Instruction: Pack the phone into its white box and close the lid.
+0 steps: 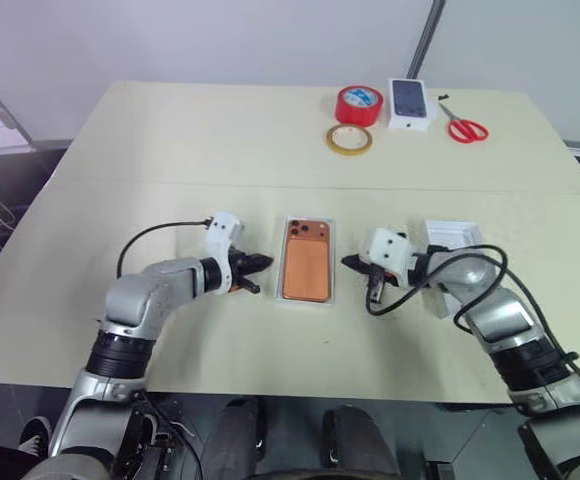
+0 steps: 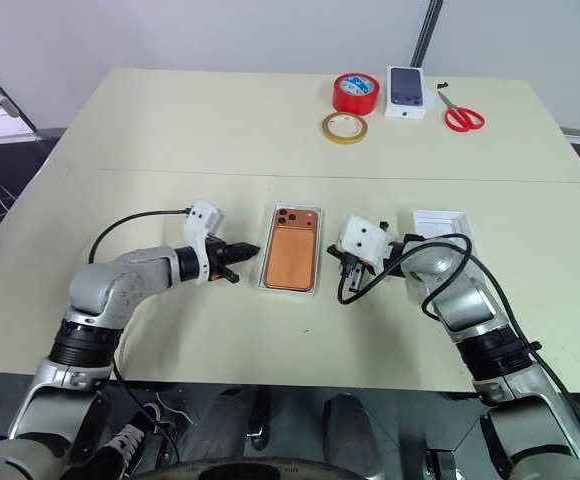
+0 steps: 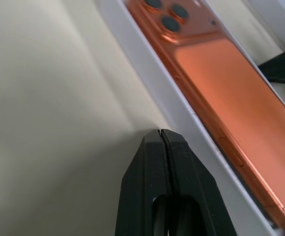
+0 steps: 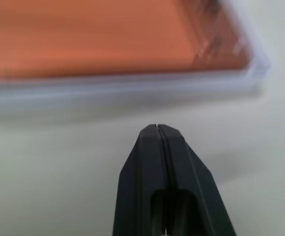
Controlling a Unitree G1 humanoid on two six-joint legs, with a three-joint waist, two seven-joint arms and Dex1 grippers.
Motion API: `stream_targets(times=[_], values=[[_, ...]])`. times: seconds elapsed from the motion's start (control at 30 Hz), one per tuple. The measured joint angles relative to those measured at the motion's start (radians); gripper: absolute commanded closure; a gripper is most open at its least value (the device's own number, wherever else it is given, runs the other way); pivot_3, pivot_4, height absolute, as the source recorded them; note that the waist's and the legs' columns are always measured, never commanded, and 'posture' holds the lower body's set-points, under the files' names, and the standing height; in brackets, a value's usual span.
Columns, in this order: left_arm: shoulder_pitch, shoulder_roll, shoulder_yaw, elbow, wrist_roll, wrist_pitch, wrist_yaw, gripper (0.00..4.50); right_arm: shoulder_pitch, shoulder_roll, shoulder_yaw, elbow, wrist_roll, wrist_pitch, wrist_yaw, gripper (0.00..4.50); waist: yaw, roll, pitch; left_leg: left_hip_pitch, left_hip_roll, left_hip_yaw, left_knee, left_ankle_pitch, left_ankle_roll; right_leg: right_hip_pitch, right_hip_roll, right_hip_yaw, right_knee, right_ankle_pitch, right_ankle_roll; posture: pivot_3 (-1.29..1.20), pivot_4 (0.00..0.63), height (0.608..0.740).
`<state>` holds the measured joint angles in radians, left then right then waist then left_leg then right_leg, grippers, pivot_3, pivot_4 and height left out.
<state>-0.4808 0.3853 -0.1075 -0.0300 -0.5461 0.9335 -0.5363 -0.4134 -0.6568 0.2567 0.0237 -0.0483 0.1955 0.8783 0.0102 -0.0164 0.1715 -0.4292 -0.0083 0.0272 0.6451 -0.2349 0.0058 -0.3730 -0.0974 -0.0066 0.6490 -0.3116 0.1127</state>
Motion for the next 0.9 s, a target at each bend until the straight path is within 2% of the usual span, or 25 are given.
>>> stream_targets(times=[0.17,0.27,0.53,0.67,0.9], values=[[-0.013,-0.043,-0.065,0.020,0.058,-0.054,-0.035,4.47,-0.004,-0.001,0.003,0.009,-0.024,-0.029,0.007,4.50,0.003,0.000,0.000,0.000,0.000,0.000,0.001,0.000,0.000,0.002,0.000,0.000,0.000,0.000,0.000,0.00,0.150,0.728],[-0.055,-0.092,-0.062,0.090,0.073,-0.059,-0.045,4.47,0.003,-0.005,-0.017,0.010,-0.020,-0.015,0.020,4.50,0.007,0.000,0.000,0.001,-0.001,-0.001,0.002,0.000,0.001,0.003,0.000,-0.001,0.000,0.000,0.000,0.00,0.150,0.728],[-0.142,-0.243,-0.118,0.225,0.180,-0.135,-0.063,4.47,0.040,-0.122,-0.078,0.004,-0.024,-0.007,0.064,4.50,0.034,0.000,0.000,0.000,-0.002,-0.001,0.003,-0.001,0.002,0.005,-0.001,-0.002,-0.002,0.000,0.000,0.00,0.150,0.728],[-0.142,-0.283,-0.157,0.230,0.217,-0.144,-0.098,4.47,0.077,-0.158,-0.117,0.004,-0.026,-0.013,0.067,4.50,0.033,0.000,0.000,0.000,-0.002,-0.001,0.005,-0.001,0.003,0.006,-0.001,-0.002,-0.003,0.000,0.000,0.00,0.150,0.728],[-0.143,-0.308,-0.153,0.260,0.241,-0.175,-0.123,4.47,0.098,-0.166,-0.142,-0.005,-0.026,0.001,0.071,4.50,0.030,0.000,0.000,0.001,-0.002,-0.001,0.004,-0.001,0.003,0.006,-0.001,-0.002,-0.003,0.000,0.000,0.00,0.150,0.728]])
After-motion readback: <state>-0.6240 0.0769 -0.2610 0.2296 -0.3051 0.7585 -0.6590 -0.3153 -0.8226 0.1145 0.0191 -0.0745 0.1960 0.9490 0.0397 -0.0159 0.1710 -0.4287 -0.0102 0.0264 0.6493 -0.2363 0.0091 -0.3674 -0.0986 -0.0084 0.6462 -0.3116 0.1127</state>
